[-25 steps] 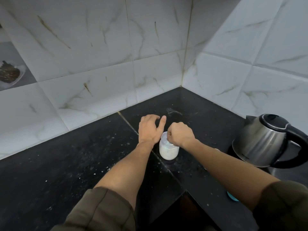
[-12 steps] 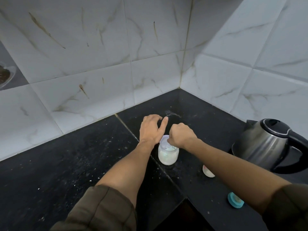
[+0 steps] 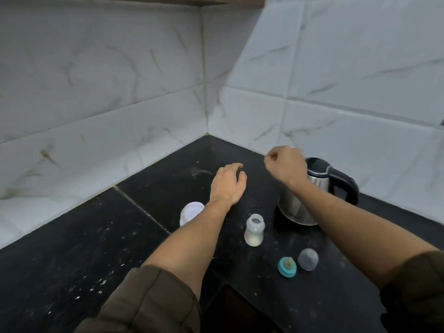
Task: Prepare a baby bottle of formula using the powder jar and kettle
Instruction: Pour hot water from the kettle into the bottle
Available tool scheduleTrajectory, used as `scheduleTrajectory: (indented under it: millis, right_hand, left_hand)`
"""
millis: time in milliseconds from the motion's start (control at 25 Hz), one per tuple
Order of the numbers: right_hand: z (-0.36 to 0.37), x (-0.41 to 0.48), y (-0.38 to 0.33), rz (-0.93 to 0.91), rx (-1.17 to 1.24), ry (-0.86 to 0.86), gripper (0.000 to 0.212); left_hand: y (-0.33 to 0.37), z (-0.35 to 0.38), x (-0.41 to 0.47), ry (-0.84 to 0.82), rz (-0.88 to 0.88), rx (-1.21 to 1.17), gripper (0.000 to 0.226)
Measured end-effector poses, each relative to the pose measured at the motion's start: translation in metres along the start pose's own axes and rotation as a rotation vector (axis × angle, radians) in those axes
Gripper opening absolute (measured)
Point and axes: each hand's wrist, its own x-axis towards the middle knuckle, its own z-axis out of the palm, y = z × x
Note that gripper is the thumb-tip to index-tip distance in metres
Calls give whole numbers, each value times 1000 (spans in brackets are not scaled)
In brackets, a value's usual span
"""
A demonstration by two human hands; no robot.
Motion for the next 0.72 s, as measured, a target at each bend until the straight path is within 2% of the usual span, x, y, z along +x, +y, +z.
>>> scheduleTrajectory:
  millis: [160, 240, 360, 440, 560, 720]
  right_hand:
    - [-44, 3, 55, 80, 5, 109, 26]
    - [-62, 3, 83, 100, -72, 156, 32]
    - [-76, 1, 122, 223, -215, 95, 45]
    - [-76, -3, 144, 335, -218, 15, 52]
    - [-73, -5, 167, 405, -19, -89, 58]
    - [-74, -10, 183, 440, 253, -112, 68]
  left_hand:
    - [58, 46, 3, -156, 35, -108, 48]
    - [77, 62, 2, -187, 50, -103, 47]
    - [87, 76, 2, -177, 17, -93, 46]
    - [89, 81, -1, -182, -8, -84, 47]
    - [98, 88, -3, -192, -15, -76, 48]
    - [105, 93, -9, -203, -27, -60, 48]
